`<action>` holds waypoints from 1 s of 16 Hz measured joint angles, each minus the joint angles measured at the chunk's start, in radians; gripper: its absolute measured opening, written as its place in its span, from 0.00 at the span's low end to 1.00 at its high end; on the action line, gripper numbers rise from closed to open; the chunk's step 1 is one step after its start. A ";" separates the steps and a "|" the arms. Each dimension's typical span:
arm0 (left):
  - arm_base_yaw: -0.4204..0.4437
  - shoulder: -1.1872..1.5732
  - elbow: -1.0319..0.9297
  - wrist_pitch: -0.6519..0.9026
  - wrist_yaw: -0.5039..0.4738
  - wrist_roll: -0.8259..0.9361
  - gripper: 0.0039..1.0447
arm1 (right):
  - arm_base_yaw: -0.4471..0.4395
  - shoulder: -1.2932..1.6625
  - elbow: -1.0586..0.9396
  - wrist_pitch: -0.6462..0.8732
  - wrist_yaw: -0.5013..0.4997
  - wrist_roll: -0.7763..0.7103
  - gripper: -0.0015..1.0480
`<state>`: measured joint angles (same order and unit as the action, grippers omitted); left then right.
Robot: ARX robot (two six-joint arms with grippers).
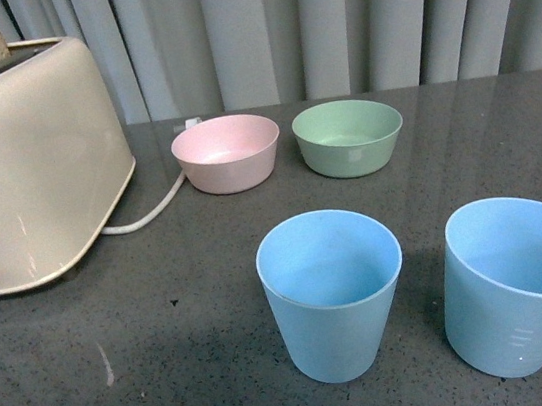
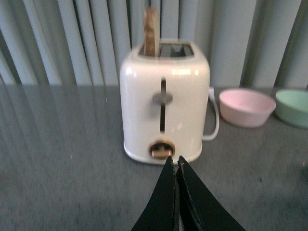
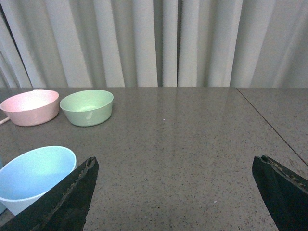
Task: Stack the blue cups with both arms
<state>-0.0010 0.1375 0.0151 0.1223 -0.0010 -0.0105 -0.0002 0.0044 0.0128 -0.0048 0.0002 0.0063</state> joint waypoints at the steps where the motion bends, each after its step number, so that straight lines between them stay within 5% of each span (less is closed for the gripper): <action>1: 0.000 -0.104 -0.001 -0.137 0.001 0.000 0.01 | 0.000 0.000 0.000 0.000 0.000 0.000 0.94; 6: 0.000 -0.127 -0.001 -0.128 0.001 0.003 0.02 | 0.000 0.000 0.000 0.000 0.000 0.000 0.94; 12: 0.000 -0.127 -0.001 -0.126 -0.001 0.003 0.56 | -0.017 0.117 0.050 -0.068 0.071 0.083 0.94; 13: 0.000 -0.127 -0.001 -0.126 0.001 0.003 0.65 | -0.076 0.208 0.084 -0.009 0.041 0.107 0.94; 14: 0.000 -0.127 -0.001 -0.126 0.001 0.003 0.82 | -0.231 0.444 0.235 0.217 -0.088 0.116 0.94; 15: 0.000 -0.127 -0.001 -0.126 0.001 0.003 0.94 | -0.277 0.603 0.362 0.338 -0.161 0.107 0.94; 16: 0.000 -0.127 -0.001 -0.126 0.001 0.007 0.94 | -0.273 0.754 0.487 0.389 -0.220 0.096 0.94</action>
<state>-0.0010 0.0109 0.0139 -0.0036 -0.0002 -0.0036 -0.2729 0.7586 0.4995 0.3847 -0.2195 0.1024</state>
